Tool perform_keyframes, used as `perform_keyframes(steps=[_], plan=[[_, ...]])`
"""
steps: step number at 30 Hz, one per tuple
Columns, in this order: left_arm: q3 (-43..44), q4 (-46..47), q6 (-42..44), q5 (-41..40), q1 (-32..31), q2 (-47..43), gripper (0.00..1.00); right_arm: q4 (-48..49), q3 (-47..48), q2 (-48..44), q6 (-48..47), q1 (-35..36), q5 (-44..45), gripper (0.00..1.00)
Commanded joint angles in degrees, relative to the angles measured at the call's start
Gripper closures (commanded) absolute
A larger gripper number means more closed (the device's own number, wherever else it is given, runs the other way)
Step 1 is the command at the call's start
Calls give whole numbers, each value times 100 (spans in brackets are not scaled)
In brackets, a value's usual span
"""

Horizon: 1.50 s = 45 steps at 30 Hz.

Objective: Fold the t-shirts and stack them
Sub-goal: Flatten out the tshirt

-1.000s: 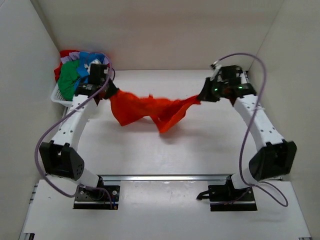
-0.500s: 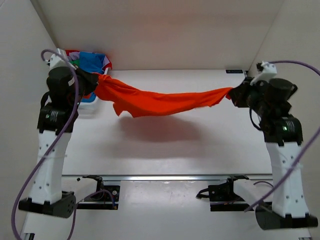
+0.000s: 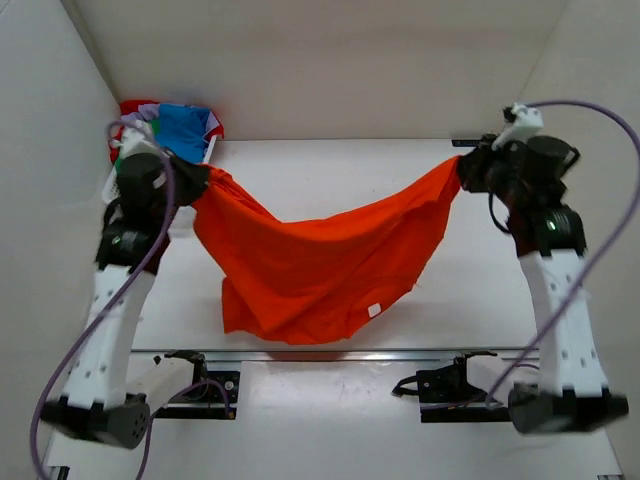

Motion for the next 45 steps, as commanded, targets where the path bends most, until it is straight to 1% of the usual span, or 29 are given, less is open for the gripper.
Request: perform_keyframes(steps=[1,2,3,4,5,6,7,8,9,10,11,12,13,15,17,18,20,21,24,25,26,30,32,34,36,37,39,41,45], plan=[[-1087,875,-400,368,104,851,100,963,47,1299,-149,-127,12,100],[-1342,1218,-540,325,104,1175,100,1095,179,1556,-158,-128,20,100],[-1414,1326,-620,351,86,1370,100,1123,467,2116,-150,-319,38,100],[-1476,1527,-699,334,95,1789,100,1062,871,2652,-184,-399,99,100],[-1363,1616,-761,334,112,2228,99,879,1144,2936,-237,-487,247,100],[-1197,1599,-761,412,121,2624,95,625,1730,3496,-290,-514,423,100],[-1117,1634,-718,483,121,2802,82,474,2310,4058,-325,-541,520,100],[-994,1687,-691,579,139,3039,64,125,2829,4534,-404,-506,791,89],[-950,1722,-743,615,165,3181,54,-201,3087,4765,-535,-523,1011,82],[-967,1818,-761,615,200,3226,37,-430,3481,5071,-632,-462,1135,63],[-984,1871,-726,632,166,3235,29,-520,3676,5249,-694,-340,1319,52],[-1089,1802,-665,650,165,3244,25,-625,3652,5224,-790,-252,1521,46],[-1194,1819,-612,633,174,3200,26,-670,3495,5172,-791,-190,1558,46],[-1431,1757,-481,624,253,3086,26,-495,2855,4857,-687,151,1489,47],[-1722,1705,-454,633,271,3024,26,-188,1575,4200,-564,467,1383,50],[-1862,1687,-384,624,288,2989,26,31,1204,4030,-467,748,1217,54],[-1977,1626,-270,353,245,2989,26,304,141,3486,-291,1197,1207,57],[-2021,1643,-147,186,218,3006,27,401,-46,3397,-125,1504,1181,58],[-1943,1599,20,-279,192,3172,27,648,-1039,3045,333,2172,979,60],[-1873,1608,134,-360,192,3269,27,761,-1181,2922,482,2488,987,60],[-1846,1591,187,-543,235,3340,27,824,-1373,2852,553,2622,952,61],[-1661,1660,504,-993,314,3753,26,1315,-1989,2807,1168,3473,750,60],[-1618,1792,583,-1116,367,3972,26,1553,-2165,2859,1501,3870,749,58],[-1539,1828,697,-1186,359,4147,24,1684,-2289,2938,1782,4247,758,54],[-1503,1872,759,-1266,359,4306,24,1983,-2473,3035,2134,4511,768,51],[-1486,1880,785,-1318,350,4420,24,2036,-2509,3131,2231,4678,767,47],[-1538,1985,751,-1310,359,4526,25,2221,-2571,3237,2503,4925,820,45],[-1608,2135,663,-1248,411,4553,24,2283,-2509,3421,2662,5171,872,38],[-1591,2302,523,-1038,473,4702,25,2529,-2483,3808,2899,5313,794,35]])
